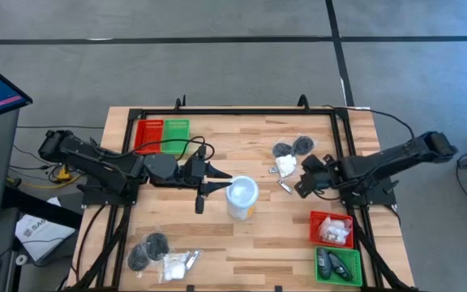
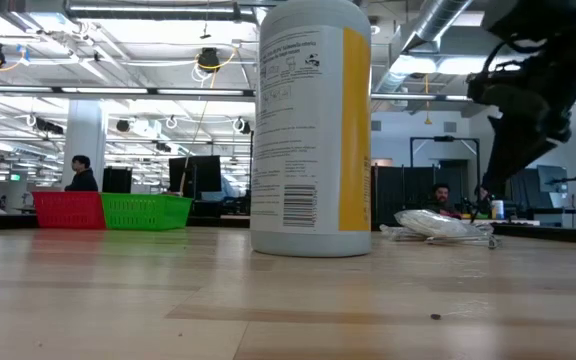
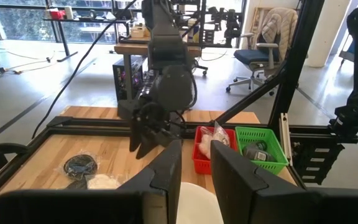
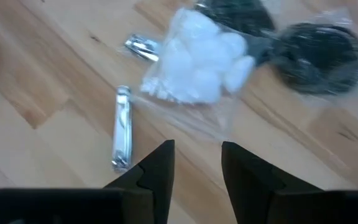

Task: Pick & Place Travel size toiletries
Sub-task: Put the white cotton pack into the bottom red basket

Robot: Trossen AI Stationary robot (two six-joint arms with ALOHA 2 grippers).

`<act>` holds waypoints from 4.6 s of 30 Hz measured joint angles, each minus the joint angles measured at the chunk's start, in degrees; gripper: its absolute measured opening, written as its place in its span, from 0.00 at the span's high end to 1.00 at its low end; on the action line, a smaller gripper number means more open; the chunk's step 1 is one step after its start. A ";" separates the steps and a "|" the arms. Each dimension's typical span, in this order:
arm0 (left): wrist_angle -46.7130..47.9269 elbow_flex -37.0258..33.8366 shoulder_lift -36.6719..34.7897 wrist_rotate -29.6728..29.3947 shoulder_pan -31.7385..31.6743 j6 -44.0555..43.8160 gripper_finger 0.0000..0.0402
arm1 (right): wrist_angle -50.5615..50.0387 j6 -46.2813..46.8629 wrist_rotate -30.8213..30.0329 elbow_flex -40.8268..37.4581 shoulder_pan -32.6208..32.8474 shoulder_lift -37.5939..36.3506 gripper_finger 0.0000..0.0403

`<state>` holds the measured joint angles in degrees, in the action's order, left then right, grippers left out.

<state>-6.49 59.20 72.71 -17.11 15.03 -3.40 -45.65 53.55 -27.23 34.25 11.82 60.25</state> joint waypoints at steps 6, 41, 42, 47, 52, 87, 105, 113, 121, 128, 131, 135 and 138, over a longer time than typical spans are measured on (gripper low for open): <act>0.00 -0.02 0.00 -0.02 0.00 -0.02 0.81 | 7.16 -6.03 3.72 -3.50 -5.60 0.00 0.69; 0.03 -0.02 0.00 0.00 0.01 -0.02 0.81 | 12.57 -17.26 10.10 -3.73 -19.66 13.77 0.69; 0.03 -0.02 0.00 -0.01 0.00 -0.03 0.81 | 13.35 -17.92 10.60 -3.73 -20.12 14.11 0.69; 0.05 -0.04 0.00 -0.01 0.02 -0.02 0.81 | 14.93 -20.32 12.61 -3.73 -22.35 14.08 0.70; 0.03 -0.04 0.00 -0.02 0.01 -0.03 0.81 | 15.09 -21.93 12.99 -3.73 -24.08 14.08 0.70; 0.03 -0.04 0.00 -0.01 0.02 -0.02 0.81 | 19.20 -27.17 20.04 -5.80 -24.27 8.55 1.00; 0.03 -0.04 0.00 -0.02 0.02 -0.02 0.81 | 0.29 -26.56 19.66 3.34 -17.91 -5.02 1.00; 0.03 -0.04 0.00 -0.02 0.00 -0.02 0.81 | -7.59 -23.44 19.66 7.56 -13.50 -7.67 1.00; 0.03 -0.04 0.00 -0.02 0.00 -0.02 0.81 | -15.57 -17.39 19.69 11.35 -5.60 -7.87 1.00; 0.00 -0.04 0.00 -0.02 0.00 -0.03 0.81 | -20.34 -9.90 19.72 14.27 4.25 -7.89 1.00; 0.00 -0.04 0.00 0.00 0.01 -0.04 0.81 | -22.26 -5.48 19.72 15.11 8.98 -7.89 1.00; 0.00 -0.04 0.00 -0.02 0.00 -0.04 0.81 | -24.07 0.95 19.75 16.21 15.41 -7.89 1.00; -0.01 -0.04 0.00 -0.01 0.02 -0.04 0.81 | -24.24 5.37 19.75 16.95 20.22 -7.89 1.00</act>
<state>-6.49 59.16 72.71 -17.12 15.05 -3.44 -69.89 58.92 -7.48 51.20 32.04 52.36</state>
